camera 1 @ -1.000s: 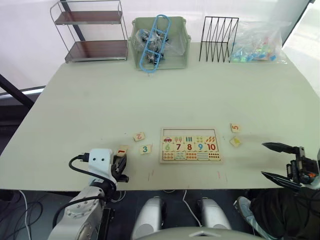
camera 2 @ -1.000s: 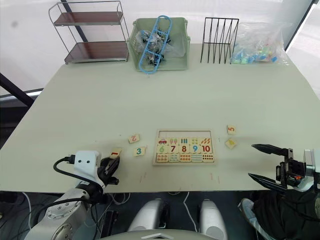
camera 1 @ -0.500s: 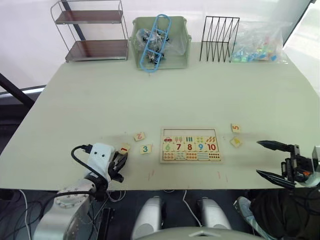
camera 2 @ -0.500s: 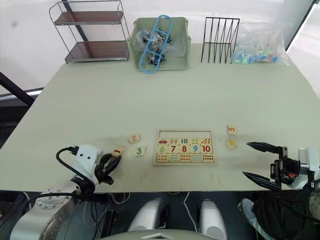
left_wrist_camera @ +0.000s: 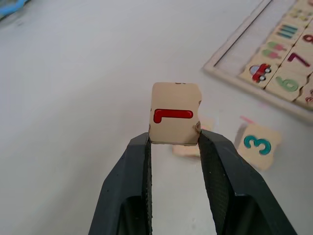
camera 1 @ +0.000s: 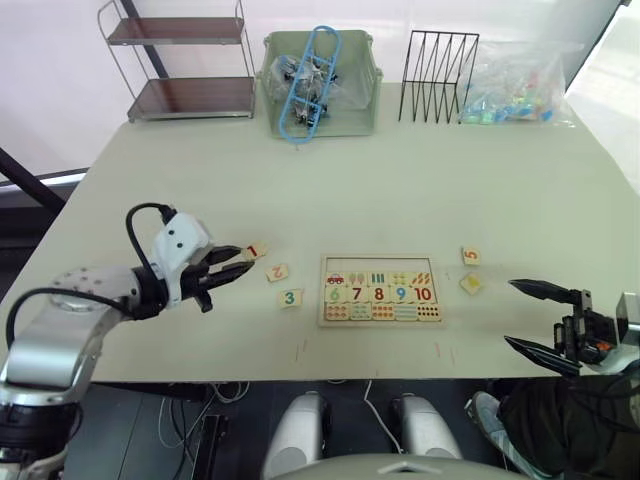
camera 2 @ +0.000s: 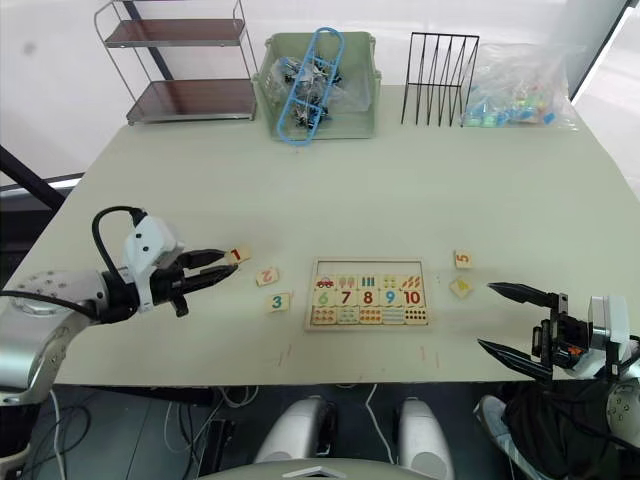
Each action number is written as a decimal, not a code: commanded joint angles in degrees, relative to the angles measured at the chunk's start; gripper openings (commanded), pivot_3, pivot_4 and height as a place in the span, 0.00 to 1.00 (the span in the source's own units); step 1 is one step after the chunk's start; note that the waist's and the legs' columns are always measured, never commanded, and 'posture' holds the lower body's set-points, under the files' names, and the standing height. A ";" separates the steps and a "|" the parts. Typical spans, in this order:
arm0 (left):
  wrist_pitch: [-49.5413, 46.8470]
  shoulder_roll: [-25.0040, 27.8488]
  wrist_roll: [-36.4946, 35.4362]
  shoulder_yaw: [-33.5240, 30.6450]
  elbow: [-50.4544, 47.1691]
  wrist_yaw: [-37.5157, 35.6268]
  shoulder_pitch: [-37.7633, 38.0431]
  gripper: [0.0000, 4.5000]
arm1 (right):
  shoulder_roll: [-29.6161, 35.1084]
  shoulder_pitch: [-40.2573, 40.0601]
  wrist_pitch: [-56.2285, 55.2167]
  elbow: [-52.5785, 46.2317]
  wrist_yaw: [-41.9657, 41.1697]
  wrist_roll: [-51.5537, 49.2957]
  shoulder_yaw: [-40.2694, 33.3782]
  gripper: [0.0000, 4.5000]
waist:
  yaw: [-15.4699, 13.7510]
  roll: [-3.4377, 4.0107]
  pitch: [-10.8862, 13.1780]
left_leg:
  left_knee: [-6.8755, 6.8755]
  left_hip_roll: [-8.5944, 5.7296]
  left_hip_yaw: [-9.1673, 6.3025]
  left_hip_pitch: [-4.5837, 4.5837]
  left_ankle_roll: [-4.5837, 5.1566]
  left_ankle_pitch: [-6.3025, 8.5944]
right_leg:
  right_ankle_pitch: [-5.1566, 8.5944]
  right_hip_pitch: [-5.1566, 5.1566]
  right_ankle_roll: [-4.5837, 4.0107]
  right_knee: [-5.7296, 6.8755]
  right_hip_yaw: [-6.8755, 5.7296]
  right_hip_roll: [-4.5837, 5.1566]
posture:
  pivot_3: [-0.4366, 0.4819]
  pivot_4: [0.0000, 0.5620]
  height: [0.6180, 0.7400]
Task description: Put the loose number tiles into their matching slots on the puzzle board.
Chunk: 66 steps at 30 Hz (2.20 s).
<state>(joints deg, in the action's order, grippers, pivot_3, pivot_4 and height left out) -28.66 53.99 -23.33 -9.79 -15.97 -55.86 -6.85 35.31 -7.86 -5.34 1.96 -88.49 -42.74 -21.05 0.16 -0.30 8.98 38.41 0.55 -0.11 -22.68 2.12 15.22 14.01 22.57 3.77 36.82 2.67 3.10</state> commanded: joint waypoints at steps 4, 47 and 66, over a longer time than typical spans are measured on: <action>5.42 1.54 2.65 8.87 7.20 -11.08 -11.05 0.20 | -1.06 -0.86 -1.89 -2.70 1.43 -0.47 -2.04 1.00 | 0.20 -0.03 0.03 | 0.00 -0.01 0.00 -0.01 0.00 0.00 | -0.10 0.00 0.18 0.01 0.00 -0.05 | 0.48 0.27 1.00; -10.77 -11.15 26.29 39.01 15.48 -19.58 -41.49 0.20 | -3.53 -0.77 -3.94 -6.29 7.24 1.04 -0.03 1.00 | 0.48 -0.16 0.12 | 0.09 -0.16 -0.17 -0.09 0.01 -0.01 | -0.13 0.02 0.26 0.18 0.03 -0.24 | 0.48 0.27 1.00; -14.42 -13.59 29.30 41.99 16.64 -19.74 -44.36 0.20 | -3.41 -1.76 -3.62 -7.62 8.22 1.02 -0.24 1.00 | 0.51 -0.16 0.12 | 0.10 -0.17 -0.16 -0.09 0.01 -0.01 | -0.12 0.02 0.25 0.19 0.04 -0.25 | 0.48 0.27 1.00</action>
<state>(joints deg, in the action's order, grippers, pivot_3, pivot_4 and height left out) -42.87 40.23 5.54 32.14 1.94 -75.26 -49.64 31.58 -9.46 -8.91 -3.63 -80.49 -40.97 -20.67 0.67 -0.46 9.11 38.52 0.38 -0.27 -22.77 2.14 15.21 13.88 22.59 4.02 37.01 2.71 2.85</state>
